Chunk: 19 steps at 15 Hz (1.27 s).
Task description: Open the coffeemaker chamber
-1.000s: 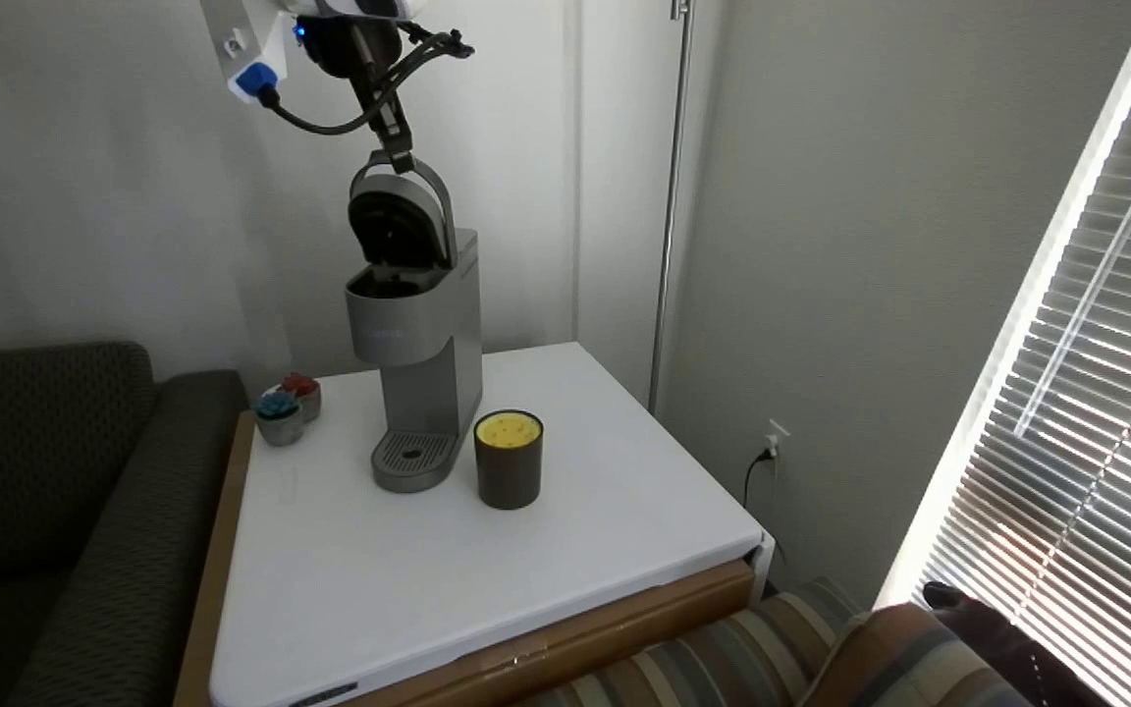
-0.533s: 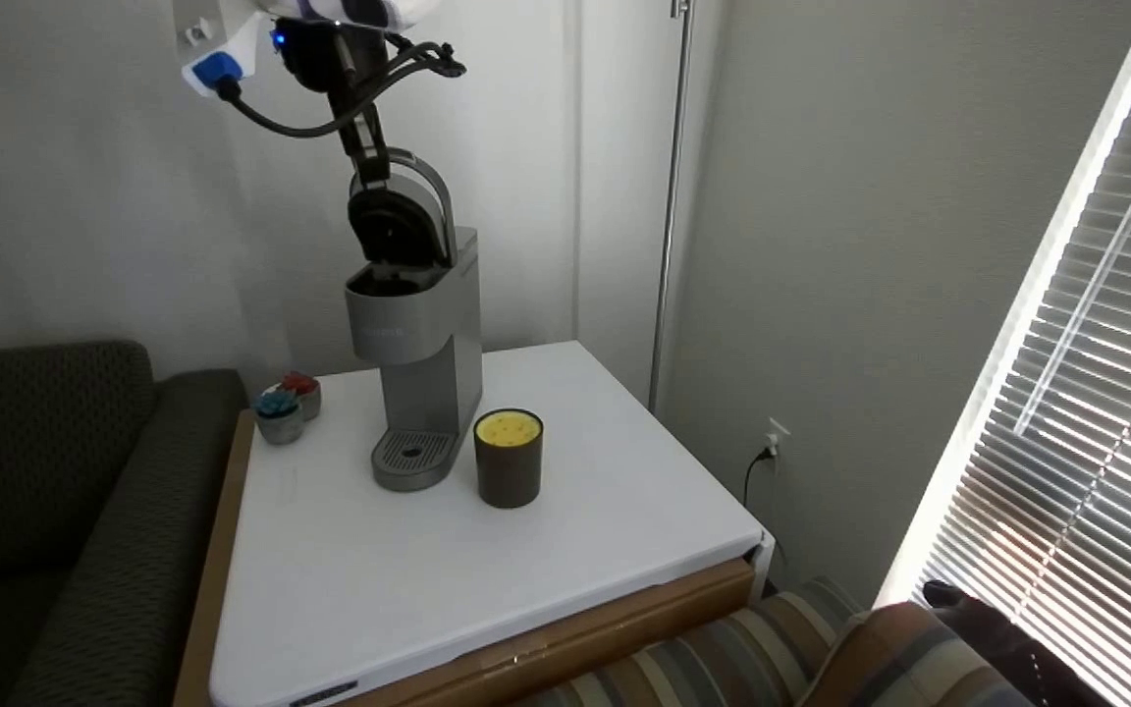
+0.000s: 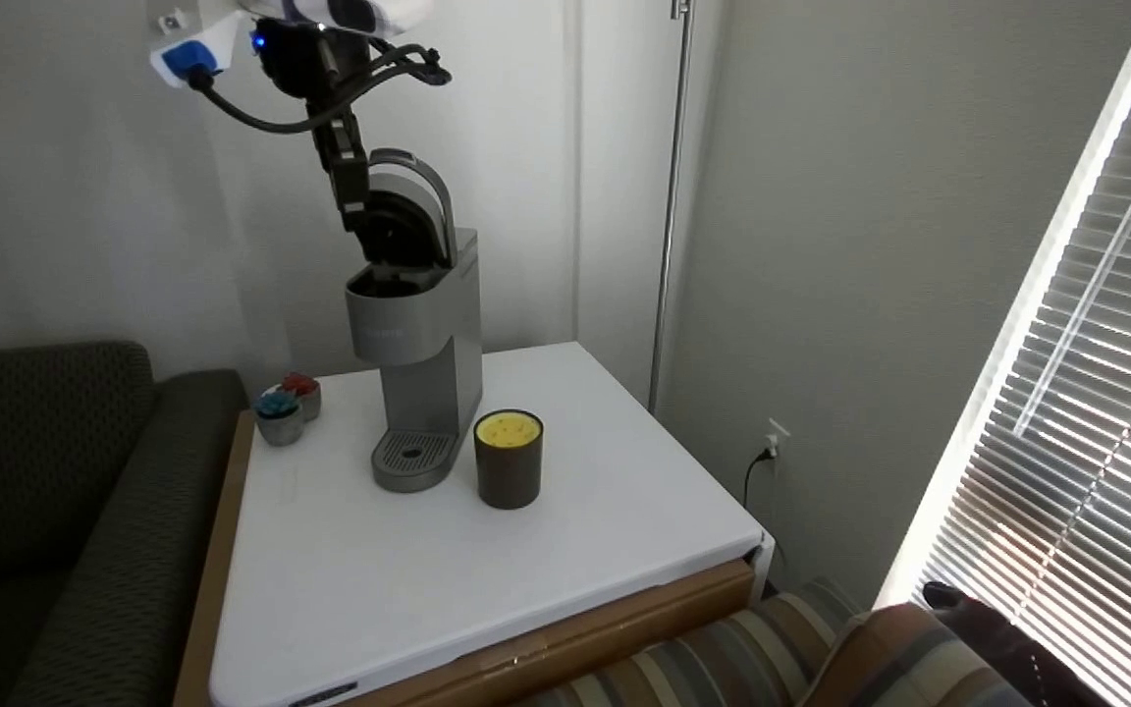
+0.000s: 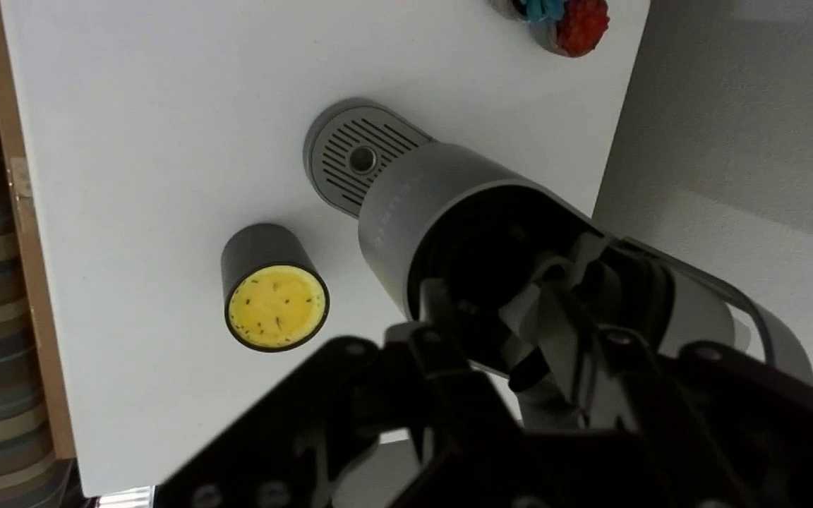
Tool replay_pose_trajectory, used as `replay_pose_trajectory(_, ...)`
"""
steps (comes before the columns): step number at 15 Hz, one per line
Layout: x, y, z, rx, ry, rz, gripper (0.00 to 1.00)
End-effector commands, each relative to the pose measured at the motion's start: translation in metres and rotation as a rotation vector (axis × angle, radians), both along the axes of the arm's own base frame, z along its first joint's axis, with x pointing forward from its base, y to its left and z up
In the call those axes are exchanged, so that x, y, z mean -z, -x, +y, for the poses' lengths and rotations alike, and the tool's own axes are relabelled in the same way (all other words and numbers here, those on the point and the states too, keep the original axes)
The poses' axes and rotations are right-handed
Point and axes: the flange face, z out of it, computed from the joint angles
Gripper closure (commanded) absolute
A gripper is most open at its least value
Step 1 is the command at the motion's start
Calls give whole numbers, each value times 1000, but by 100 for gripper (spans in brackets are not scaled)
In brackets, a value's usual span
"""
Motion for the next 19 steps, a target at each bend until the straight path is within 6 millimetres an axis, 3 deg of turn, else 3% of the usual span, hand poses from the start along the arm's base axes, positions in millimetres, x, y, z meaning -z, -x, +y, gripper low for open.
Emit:
replay_pose_trajectory(1, 2, 9, -6, 10, -9, 34, 32)
replay_pose_trajectory(6, 8, 11, -7, 57, -28, 60, 1)
replay_pose_trajectory(16, 11, 13, -4, 92, -76, 79, 0)
replay_pose_trajectory(19, 11, 6, 0, 84, -59, 61, 0)
